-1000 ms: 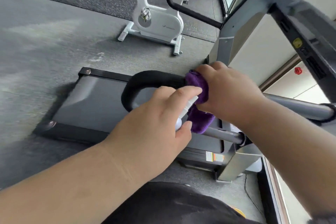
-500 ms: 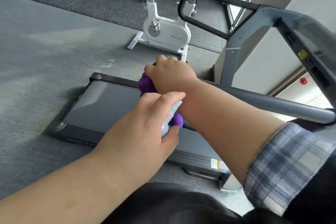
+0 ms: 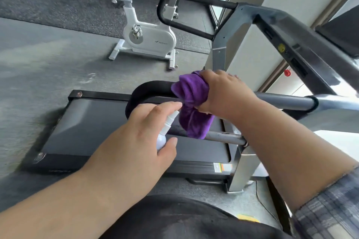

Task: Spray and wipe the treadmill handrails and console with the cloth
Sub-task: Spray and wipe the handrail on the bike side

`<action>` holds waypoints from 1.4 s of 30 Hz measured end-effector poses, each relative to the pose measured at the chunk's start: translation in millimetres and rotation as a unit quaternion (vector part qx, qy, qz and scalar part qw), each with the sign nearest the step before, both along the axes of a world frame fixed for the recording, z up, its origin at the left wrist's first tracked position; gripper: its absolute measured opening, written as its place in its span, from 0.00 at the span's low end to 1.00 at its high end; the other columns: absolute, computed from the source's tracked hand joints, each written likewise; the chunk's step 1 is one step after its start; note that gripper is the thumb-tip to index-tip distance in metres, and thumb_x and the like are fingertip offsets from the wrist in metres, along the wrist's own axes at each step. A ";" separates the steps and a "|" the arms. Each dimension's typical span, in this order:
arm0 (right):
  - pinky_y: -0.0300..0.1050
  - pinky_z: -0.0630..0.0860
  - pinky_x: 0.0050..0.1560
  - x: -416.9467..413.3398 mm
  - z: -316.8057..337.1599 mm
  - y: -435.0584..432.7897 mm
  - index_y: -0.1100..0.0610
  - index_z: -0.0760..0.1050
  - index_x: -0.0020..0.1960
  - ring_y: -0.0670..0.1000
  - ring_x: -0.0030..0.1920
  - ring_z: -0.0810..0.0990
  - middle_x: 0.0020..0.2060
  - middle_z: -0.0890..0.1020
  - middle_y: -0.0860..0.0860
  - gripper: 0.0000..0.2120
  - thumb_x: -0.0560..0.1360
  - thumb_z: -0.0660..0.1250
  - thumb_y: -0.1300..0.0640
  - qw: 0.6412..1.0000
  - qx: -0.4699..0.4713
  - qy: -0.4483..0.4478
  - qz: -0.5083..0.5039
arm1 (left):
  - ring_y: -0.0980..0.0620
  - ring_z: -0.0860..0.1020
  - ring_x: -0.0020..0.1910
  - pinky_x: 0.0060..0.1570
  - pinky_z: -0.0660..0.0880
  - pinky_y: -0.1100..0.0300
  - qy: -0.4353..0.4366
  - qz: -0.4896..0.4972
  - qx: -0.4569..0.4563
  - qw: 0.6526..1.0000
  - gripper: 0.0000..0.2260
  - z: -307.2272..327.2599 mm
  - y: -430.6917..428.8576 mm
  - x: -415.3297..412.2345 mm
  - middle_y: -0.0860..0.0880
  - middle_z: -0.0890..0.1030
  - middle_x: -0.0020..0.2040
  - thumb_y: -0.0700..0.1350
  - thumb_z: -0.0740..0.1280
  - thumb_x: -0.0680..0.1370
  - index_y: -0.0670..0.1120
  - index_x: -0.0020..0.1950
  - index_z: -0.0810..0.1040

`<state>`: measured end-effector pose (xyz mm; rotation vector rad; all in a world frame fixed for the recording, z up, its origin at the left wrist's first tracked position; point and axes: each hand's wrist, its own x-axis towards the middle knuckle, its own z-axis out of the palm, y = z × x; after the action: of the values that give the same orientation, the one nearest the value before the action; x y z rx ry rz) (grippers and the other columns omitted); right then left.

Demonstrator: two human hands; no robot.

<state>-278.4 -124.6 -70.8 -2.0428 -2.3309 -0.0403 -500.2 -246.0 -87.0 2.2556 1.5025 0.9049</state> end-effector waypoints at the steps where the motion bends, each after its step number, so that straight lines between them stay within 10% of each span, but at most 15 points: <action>1: 0.60 0.69 0.65 13.4 0.6 -3.2 0.43 0.66 0.68 0.60 0.59 0.77 0.57 0.78 0.51 0.39 0.60 0.72 0.33 1.000 0.000 -0.009 -0.020 | 0.57 0.73 0.46 0.37 0.77 0.56 0.001 -0.003 0.004 1.000 0.27 -0.9 1.5 -1.5 0.61 0.67 0.59 0.53 0.67 0.72 0.62 0.70 0.64; 7: 0.73 0.44 0.73 44.1 13.2 -13.4 0.44 0.57 0.76 0.62 0.79 0.52 0.79 0.56 0.53 0.50 0.61 0.73 0.31 0.992 -0.023 -0.111 -0.058 | 0.61 0.73 0.38 0.34 0.70 0.69 -0.007 -0.008 -0.020 1.000 0.26 -7.4 6.7 -16.1 0.63 0.66 0.59 0.54 0.65 0.73 0.64 0.70 0.62; 13: 0.53 0.78 0.53 -7.3 8.4 11.6 0.49 0.70 0.63 0.57 0.53 0.77 0.52 0.78 0.50 0.32 0.64 0.72 0.37 0.986 -0.014 -0.158 0.041 | 0.56 0.77 0.39 0.35 0.78 0.54 -0.022 0.002 -0.029 0.999 0.27 -10.4 7.7 -31.6 0.60 0.69 0.59 0.55 0.66 0.73 0.63 0.70 0.62; 26: 0.49 0.69 0.45 -115.6 -9.4 31.5 0.53 0.69 0.66 0.59 0.58 0.75 0.57 0.76 0.53 0.18 0.77 0.60 0.58 0.977 0.073 -0.120 0.161 | 0.57 0.74 0.48 0.42 0.75 0.58 -0.013 0.007 -0.037 0.999 0.28 -10.3 21.6 -26.9 0.61 0.67 0.61 0.55 0.67 0.72 0.64 0.70 0.61; 42: 0.51 0.74 0.43 20.3 -13.2 16.8 0.51 0.65 0.66 0.59 0.49 0.76 0.55 0.73 0.53 0.26 0.71 0.69 0.49 0.990 0.054 -0.022 0.125 | 0.60 0.73 0.50 0.46 0.71 0.59 -0.014 0.010 -0.051 0.999 0.28 6.5 27.7 97.1 0.64 0.67 0.61 0.56 0.67 0.72 0.68 0.69 0.60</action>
<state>-258.1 -107.8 -83.9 -1.7057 -2.5301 -0.2000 -403.1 -218.3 -80.5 2.1499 1.5266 0.8432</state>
